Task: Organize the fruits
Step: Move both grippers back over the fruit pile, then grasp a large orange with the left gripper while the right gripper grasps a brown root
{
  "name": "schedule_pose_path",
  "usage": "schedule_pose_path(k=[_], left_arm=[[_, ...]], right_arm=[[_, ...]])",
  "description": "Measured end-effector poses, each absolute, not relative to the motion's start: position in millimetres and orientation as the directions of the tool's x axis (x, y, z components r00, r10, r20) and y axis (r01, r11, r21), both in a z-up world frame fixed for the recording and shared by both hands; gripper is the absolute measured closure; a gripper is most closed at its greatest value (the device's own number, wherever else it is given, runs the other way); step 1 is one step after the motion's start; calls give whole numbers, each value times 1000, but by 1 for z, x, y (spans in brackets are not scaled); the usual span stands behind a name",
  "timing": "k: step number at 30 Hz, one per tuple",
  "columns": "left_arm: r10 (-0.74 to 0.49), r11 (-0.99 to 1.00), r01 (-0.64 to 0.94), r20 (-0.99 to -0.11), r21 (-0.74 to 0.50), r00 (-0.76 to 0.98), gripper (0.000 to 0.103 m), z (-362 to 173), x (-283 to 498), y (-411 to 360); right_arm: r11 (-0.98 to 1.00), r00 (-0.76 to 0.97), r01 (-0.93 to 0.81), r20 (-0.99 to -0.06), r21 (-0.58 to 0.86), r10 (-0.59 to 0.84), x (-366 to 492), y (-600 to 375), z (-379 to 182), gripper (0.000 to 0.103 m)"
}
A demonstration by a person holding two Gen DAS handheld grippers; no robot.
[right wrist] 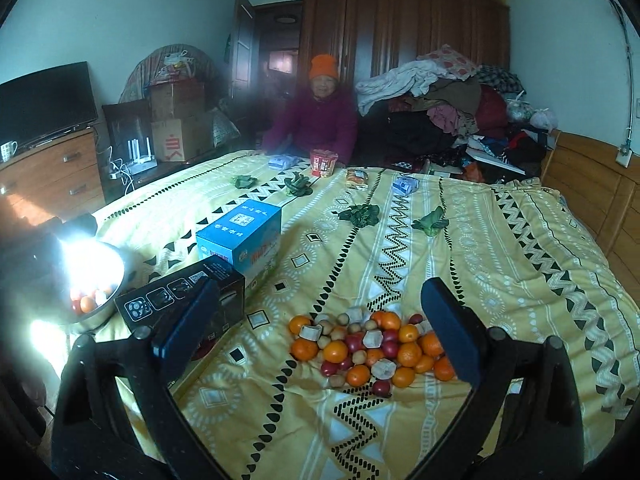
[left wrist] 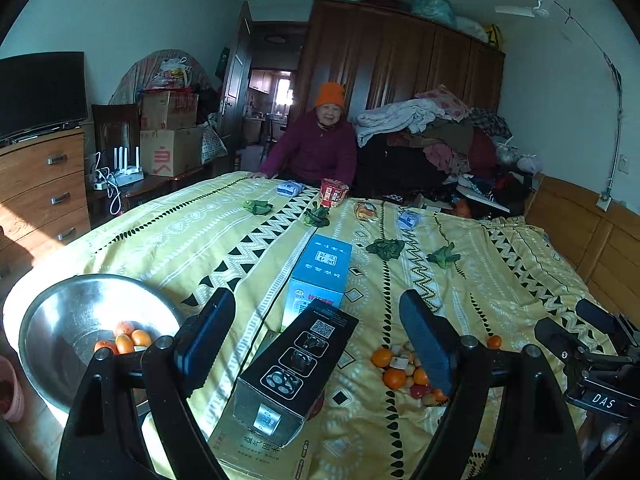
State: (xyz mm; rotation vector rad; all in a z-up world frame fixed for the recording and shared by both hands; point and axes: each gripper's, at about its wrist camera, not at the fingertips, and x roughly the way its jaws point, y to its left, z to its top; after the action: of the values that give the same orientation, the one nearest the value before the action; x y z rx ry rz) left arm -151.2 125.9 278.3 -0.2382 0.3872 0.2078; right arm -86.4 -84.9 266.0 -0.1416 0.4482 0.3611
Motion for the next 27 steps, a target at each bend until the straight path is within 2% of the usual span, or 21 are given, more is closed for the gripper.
schedule_pose_path(k=[6,10,12,14,17,18,19,21,23,27], left_arm=[[129,961,-213,-400,-174,908,18,279,-152,108],[40,978,-122,-418,-171,907,18,270,-145,81],[-29,983,-55,-447,-175,894,18,257,-136,64],[-94,982,1,-487,-188,868,18,240,-122,47],[-197,966,58,-568,-253,799,18,200,-89,28],[-224,959,64,-597,-277,771,22,184,-75,25],[-240,954,61,-628,-293,740,30,166,-61,22],[-248,953,46,-684,-299,686,41,132,-33,18],[-232,957,22,-717,-289,657,46,102,-7,18],[-224,960,9,-750,-279,622,46,64,35,18]], right_arm=[[929,831,-370,-449,-3,329,-87,-102,261,2],[920,809,-390,-465,34,360,-90,-128,243,2],[933,800,-360,-511,8,313,-88,-148,221,2],[940,763,-338,-573,41,299,-83,-169,198,2],[933,686,-334,-643,138,341,-78,-196,166,15],[927,667,-341,-656,154,354,-77,-200,157,19],[923,650,-349,-666,165,365,-77,-201,152,23],[914,615,-353,-687,199,387,-72,-205,137,26],[913,585,-342,-710,222,392,-66,-210,123,26],[918,550,-306,-741,251,386,-52,-221,102,26]])
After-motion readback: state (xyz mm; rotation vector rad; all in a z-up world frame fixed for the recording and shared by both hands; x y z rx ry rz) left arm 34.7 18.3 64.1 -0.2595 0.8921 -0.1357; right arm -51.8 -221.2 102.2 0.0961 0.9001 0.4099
